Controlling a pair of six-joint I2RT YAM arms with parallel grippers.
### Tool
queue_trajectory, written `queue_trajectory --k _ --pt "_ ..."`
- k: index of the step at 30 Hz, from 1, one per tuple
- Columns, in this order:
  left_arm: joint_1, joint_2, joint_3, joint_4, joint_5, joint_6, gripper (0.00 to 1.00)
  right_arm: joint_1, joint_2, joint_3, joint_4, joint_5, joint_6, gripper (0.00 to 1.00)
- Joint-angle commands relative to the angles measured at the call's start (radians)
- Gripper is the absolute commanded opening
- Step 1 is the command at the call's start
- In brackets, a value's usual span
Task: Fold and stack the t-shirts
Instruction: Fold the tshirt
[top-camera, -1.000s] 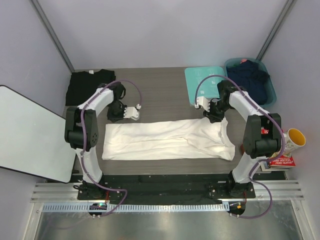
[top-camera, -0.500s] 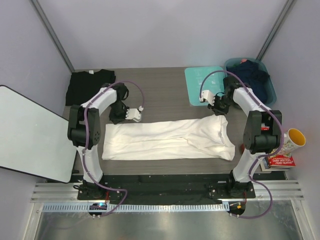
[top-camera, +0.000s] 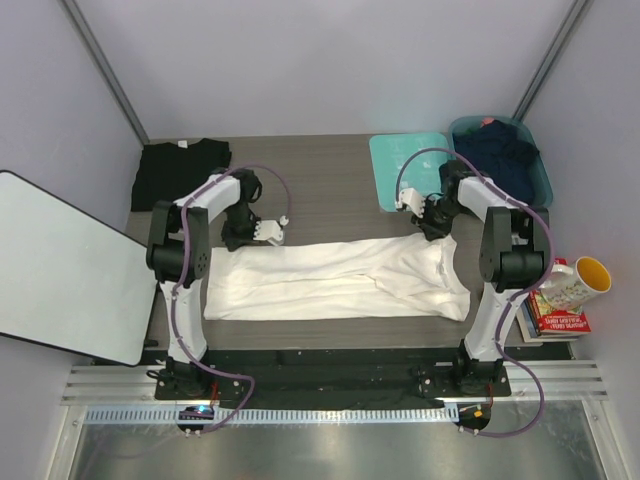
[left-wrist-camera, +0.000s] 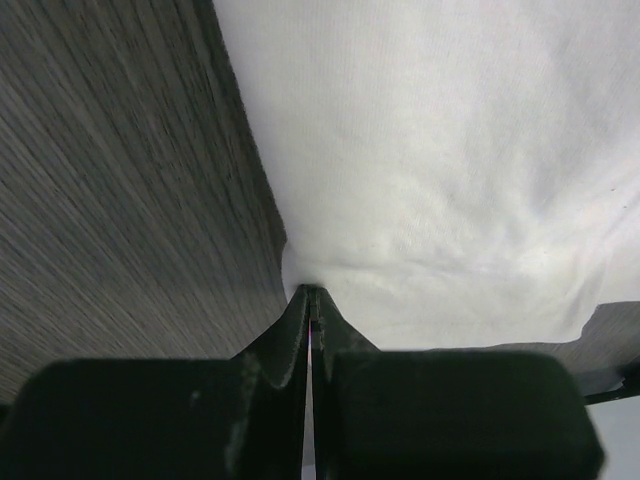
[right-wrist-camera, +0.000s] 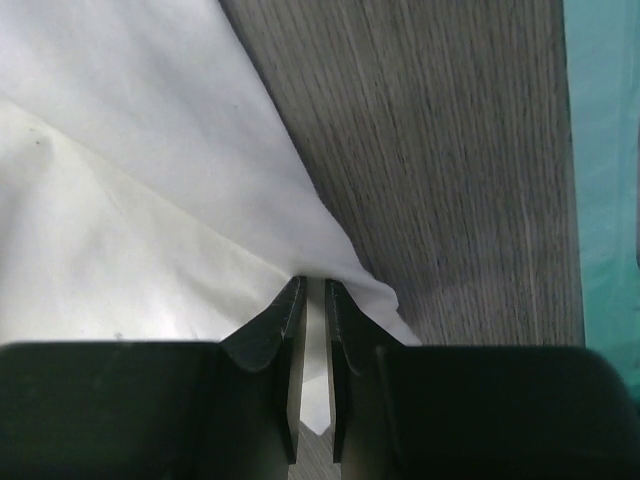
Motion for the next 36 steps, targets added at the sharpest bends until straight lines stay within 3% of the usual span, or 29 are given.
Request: queue_trajectory --k 1,11,16,23,27,29,30,32,33,36 --pt "-0.002 0.02 0.012 0.06 -0.07 -0.009 0.0 0.001 0.013 0.04 0.052 0.005 0.044 0.18" --pt "0.004 0.104 0.003 0.229 -0.259 -0.112 0.0 -0.03 0.01 -0.001 0.093 0.083 -0.018 0.18" --pt "0.004 0.142 0.041 0.296 -0.287 -0.164 0.0 -0.028 0.054 0.003 0.257 0.105 0.029 0.17" --pt "0.004 0.204 0.115 0.358 -0.36 -0.216 0.0 -0.011 0.146 0.117 0.405 0.143 0.106 0.16" --pt "0.004 0.169 0.108 0.353 -0.335 -0.235 0.0 0.021 0.133 0.16 0.384 0.137 0.121 0.17" --pt "0.004 0.12 0.089 0.347 -0.28 -0.25 0.07 0.027 0.079 0.181 0.338 0.114 0.123 0.2" --pt "0.002 0.062 0.062 0.334 -0.259 -0.252 0.21 0.035 0.051 0.186 0.278 0.085 0.123 0.24" --pt "-0.004 -0.011 0.034 0.317 -0.208 -0.256 0.32 0.045 -0.002 0.189 0.21 0.055 0.117 0.29" --pt "-0.005 -0.043 0.005 0.292 -0.192 -0.255 0.44 0.064 -0.068 0.187 0.143 0.035 0.107 0.33" --pt "-0.02 -0.166 -0.062 0.269 -0.16 -0.244 0.63 0.105 -0.195 0.154 0.026 -0.01 0.065 0.38"
